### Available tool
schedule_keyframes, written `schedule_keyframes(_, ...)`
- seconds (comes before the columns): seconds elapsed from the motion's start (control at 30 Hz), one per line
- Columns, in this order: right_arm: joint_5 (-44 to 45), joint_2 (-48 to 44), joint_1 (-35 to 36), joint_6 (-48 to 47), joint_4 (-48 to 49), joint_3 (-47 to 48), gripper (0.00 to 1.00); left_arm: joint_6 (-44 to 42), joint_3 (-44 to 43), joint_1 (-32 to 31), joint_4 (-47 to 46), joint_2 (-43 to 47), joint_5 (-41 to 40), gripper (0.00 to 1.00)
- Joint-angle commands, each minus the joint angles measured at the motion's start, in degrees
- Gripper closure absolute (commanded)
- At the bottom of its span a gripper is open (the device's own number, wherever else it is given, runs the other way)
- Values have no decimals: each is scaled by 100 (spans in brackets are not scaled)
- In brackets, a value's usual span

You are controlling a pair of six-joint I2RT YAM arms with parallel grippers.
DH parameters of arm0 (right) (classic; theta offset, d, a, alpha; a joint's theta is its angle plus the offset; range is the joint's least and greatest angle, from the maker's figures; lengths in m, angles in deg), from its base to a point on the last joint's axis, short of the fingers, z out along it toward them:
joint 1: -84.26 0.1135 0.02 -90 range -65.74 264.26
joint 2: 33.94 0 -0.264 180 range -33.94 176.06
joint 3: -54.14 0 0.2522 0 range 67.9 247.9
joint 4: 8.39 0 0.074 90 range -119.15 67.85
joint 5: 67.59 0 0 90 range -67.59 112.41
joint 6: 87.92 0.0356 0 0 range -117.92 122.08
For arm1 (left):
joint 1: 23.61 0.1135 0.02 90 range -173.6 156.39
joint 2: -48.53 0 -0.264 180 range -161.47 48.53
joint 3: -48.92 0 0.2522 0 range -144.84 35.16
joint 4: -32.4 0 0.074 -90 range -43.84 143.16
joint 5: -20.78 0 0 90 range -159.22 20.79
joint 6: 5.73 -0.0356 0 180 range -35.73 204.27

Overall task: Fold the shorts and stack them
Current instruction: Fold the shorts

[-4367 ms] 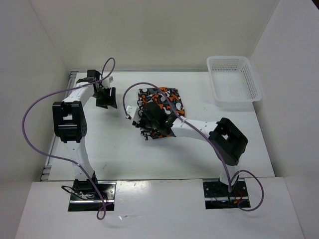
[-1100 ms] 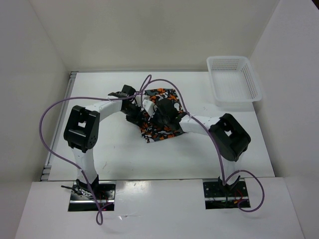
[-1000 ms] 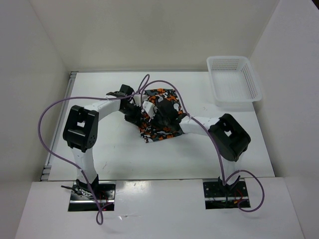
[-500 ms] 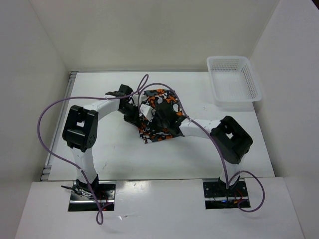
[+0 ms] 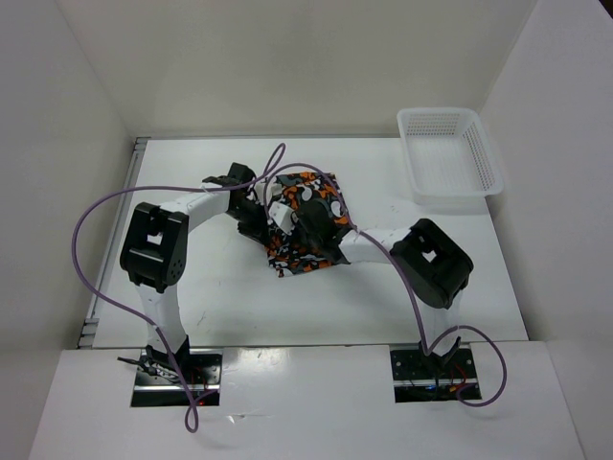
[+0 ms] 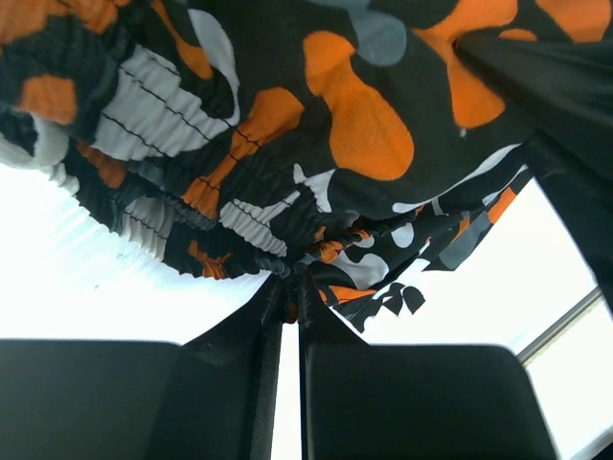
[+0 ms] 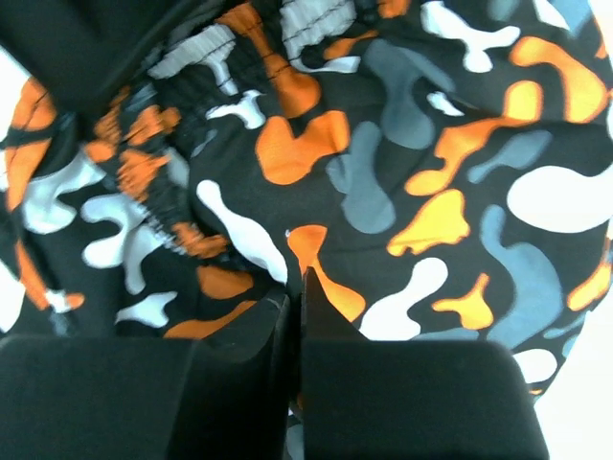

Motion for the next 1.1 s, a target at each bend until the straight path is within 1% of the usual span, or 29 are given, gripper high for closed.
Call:
schedule_keyframes(0.0,354,-51,34,109,627,300,100,-25,-156,-10,98,102,235,88)
schedule_keyframes(0.13,407,-350,34,180,329,590,100,-25,-156,-10,98,102,235,88)
schedule_keyframes(0.23,5,-692,34,180,-207,643,100,-25,-156,-10,98,102,182,86)
schedule_keyframes(0.3,-479,-860,34,180,-584,643,100,-25,-156,-10,98,102,182,86)
schedule_keyframes(0.37,-812,-1097,34,180,-700,459,100,-25,-156,43,98,102,182,85)
schedule_keyframes(0.5,-1165,-1352,34,-22,-954,230,100,-25,-156,43,98,102,130,85)
schedule_keyframes(0.6,-1709,-1414,-28,-354,-1454,99,100,-25,-156,43,98,102,129,85)
schedule_keyframes(0.7,-2175,-1467,24,-514,-1675,37,100,-25,-209,43,98,102,129,84)
schedule_keyframes(0.83,-2335,-1256,165,-637,-1781,-77,100,-25,-262,43,98,50,76,82)
schedule_keyframes(0.87,-2335,-1256,165,-690,-1781,-77,99,-25,-262,95,98,50,76,79)
schedule_keyframes(0.9,-2335,-1186,165,-690,-1781,-77,88,-25,-262,96,151,102,24,77)
schedule_keyframes(1.0,-2283,-1133,165,-962,-1930,-139,75,-25,-262,96,221,242,-38,65)
schedule_keyframes(1.03,-2282,-1133,165,-1058,-1931,-208,67,-25,-262,148,221,243,-90,64)
schedule_keyframes(1.07,-2282,-1133,165,-1120,-2009,-209,65,-25,-262,148,300,321,-143,63)
